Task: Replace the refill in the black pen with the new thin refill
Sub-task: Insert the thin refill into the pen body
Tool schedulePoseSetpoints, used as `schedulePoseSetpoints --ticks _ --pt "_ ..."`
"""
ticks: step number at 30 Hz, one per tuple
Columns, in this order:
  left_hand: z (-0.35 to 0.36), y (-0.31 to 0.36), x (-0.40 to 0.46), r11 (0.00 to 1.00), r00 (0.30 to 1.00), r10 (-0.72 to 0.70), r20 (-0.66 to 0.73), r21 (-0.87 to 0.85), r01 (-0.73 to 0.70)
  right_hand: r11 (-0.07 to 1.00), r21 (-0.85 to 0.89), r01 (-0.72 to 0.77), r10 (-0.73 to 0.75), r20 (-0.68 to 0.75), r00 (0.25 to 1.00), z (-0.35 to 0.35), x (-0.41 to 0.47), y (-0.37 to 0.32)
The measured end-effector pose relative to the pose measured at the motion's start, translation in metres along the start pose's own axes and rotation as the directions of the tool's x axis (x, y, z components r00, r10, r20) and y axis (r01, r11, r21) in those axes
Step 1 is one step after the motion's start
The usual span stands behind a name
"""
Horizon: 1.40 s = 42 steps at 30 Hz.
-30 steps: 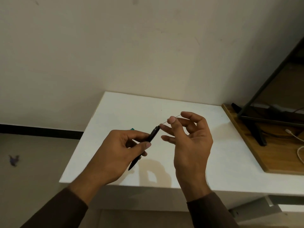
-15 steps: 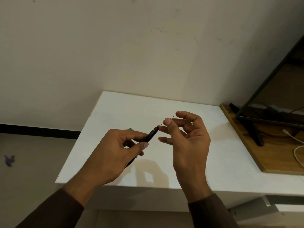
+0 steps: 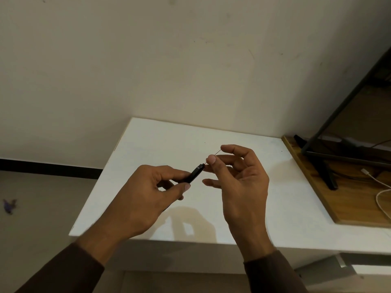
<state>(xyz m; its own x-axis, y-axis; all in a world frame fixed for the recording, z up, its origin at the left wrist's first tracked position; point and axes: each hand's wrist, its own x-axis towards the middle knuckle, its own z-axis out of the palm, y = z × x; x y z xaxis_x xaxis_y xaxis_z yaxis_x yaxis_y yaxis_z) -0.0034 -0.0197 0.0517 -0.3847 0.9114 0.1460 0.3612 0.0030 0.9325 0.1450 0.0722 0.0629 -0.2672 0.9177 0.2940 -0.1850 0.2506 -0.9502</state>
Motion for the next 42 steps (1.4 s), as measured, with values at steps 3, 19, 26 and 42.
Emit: schedulePoseSetpoints --ticks 3,19,26,42 --pt "0.0 0.002 -0.001 1.0 1.0 0.011 0.011 -0.003 -0.011 1.0 -0.002 -0.004 0.004 0.015 1.0 -0.001 0.0 0.0" --pt "-0.004 0.004 -0.001 1.0 0.999 -0.002 0.043 0.008 0.002 0.996 -0.084 0.026 -0.021 0.063 0.998 -0.008 0.001 0.002" --pt "-0.005 0.001 0.0 1.0 0.999 -0.016 0.052 0.001 0.016 0.984 -0.169 0.047 -0.041 0.044 0.998 -0.01 0.003 0.002" --pt "-0.008 -0.001 0.0 1.0 0.998 -0.01 0.058 -0.021 0.011 0.973 -0.212 0.095 -0.075 0.101 0.992 -0.012 0.004 0.006"
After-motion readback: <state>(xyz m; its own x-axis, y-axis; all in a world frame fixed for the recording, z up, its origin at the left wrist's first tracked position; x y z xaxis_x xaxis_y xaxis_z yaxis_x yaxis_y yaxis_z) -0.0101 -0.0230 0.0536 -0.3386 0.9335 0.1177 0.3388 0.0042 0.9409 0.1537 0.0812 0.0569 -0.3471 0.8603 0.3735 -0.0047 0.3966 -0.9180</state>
